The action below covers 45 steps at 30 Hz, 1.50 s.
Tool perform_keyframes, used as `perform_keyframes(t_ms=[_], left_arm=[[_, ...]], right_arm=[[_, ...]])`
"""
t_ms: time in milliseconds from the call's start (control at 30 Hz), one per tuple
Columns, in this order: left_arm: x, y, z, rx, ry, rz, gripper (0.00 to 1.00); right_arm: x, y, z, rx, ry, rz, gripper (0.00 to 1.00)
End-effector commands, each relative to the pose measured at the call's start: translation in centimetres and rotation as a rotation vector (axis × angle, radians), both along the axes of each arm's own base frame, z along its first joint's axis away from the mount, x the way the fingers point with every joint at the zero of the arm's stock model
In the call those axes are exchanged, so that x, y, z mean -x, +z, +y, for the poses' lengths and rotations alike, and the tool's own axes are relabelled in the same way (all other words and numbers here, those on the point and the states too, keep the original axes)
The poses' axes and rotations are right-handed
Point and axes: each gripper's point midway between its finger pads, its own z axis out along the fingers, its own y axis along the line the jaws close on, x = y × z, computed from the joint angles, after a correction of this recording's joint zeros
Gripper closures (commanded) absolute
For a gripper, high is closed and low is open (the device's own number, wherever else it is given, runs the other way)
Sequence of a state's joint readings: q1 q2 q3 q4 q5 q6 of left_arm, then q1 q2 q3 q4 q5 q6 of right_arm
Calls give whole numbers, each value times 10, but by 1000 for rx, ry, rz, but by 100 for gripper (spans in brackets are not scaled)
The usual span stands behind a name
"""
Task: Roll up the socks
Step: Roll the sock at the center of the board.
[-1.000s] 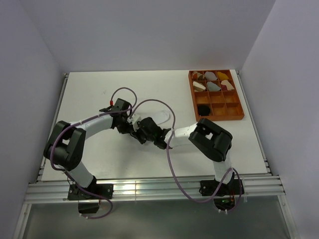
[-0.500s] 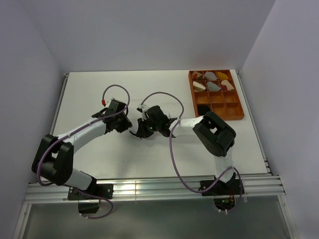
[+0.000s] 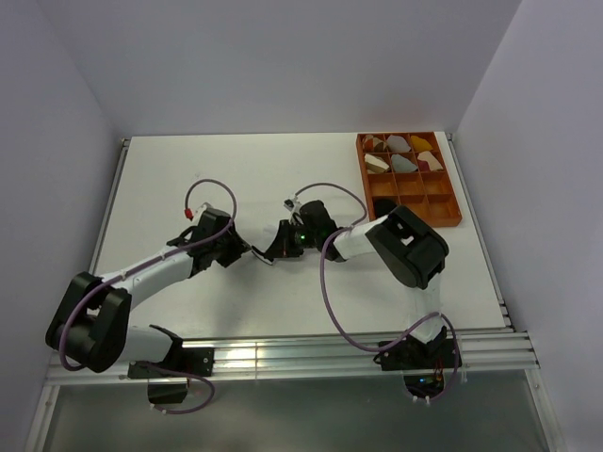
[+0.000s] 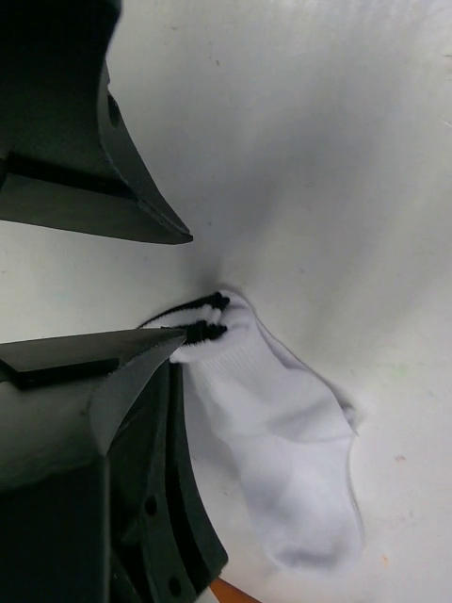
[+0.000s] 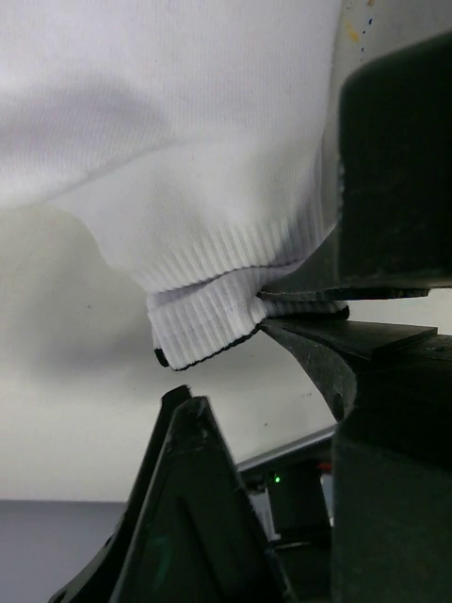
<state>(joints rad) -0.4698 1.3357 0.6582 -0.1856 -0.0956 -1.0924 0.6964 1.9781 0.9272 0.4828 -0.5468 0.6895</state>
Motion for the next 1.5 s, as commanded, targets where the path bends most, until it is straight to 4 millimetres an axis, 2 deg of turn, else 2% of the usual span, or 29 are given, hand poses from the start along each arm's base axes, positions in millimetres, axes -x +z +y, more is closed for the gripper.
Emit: perform_keyframes(t_ms=[0,67,267,533,800,1467], left_arm=[[-7,11,-18,94,-8,-53,53],[-7,7,-24,98,-18,-51,53],[-15,10,-34,121,-17,-108,53],[-11,-10,-31,108,-5,-82,54],[-6,-4,-23,117,10,-130,53],[-5,-38,-29,103,-27,-97,55]], right_arm=[[14,-35,-18,44,-65,153,100],[15,-36,-18,36,-65,161,100],[17,-38,-18,23,-74,182,100],[17,-42,-21,0,-87,226,100],[15,-46,-25,-24,-105,259,100],[15,-49,-25,-52,-107,300,100]])
